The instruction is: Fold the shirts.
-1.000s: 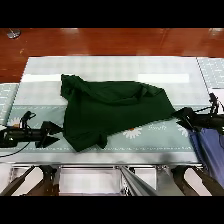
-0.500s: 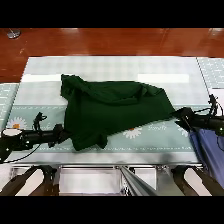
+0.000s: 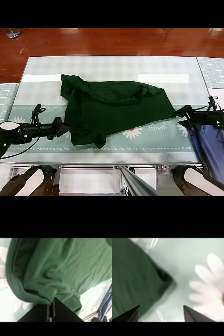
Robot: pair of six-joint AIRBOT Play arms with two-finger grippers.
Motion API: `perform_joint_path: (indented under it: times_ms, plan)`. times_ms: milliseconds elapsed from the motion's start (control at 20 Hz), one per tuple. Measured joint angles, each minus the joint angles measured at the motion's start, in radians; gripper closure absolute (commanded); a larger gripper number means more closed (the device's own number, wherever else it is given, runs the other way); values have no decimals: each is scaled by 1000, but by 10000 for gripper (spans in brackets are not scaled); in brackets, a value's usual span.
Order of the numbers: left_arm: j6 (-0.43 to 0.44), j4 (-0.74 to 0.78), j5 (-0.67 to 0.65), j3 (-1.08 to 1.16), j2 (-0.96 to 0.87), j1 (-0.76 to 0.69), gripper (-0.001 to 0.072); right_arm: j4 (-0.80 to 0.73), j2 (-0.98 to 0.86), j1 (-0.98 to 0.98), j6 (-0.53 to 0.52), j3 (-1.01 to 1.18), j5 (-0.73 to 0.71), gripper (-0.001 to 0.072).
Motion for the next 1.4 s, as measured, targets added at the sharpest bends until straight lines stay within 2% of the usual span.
perform_joint_path:
  times_ms: [150, 200, 250, 300, 350, 600, 900, 1100, 1250, 1400]
  plan:
    - [4, -10, -2, 6, 0, -1, 686, 31, -107, 58, 5, 87, -12, 89]
    - [8, -17, -3, 8, 0, -1, 686, 40, -143, 84, 9, 125, -22, 110]
    - [11, -24, -2, 12, 0, -1, 686, 44, -177, 109, 15, 160, -26, 221]
    - [13, -29, -3, 19, 0, -1, 687, 39, -212, 137, 17, 198, -27, 505]
    - [15, -34, -2, 32, 0, -1, 686, 24, -246, 163, 23, 234, -26, 682]
    - [16, -51, -29, 224, 2, -1, 687, 23, -307, 240, 3, 446, 68, 683]
    - [-59, -76, -41, 800, 8, 11, 687, 25, -165, 259, -8, 917, 164, 683]
    - [-144, 69, -78, 1226, 10, 19, 688, 5, -6, 261, -6, 1206, 175, 683]
    - [-201, 229, -171, 1482, 14, 22, 688, -52, 140, 262, 10, 1297, 197, 683]
    - [-231, 351, -282, 1642, 41, 23, 687, -129, 277, 262, 30, 1332, 268, 682]
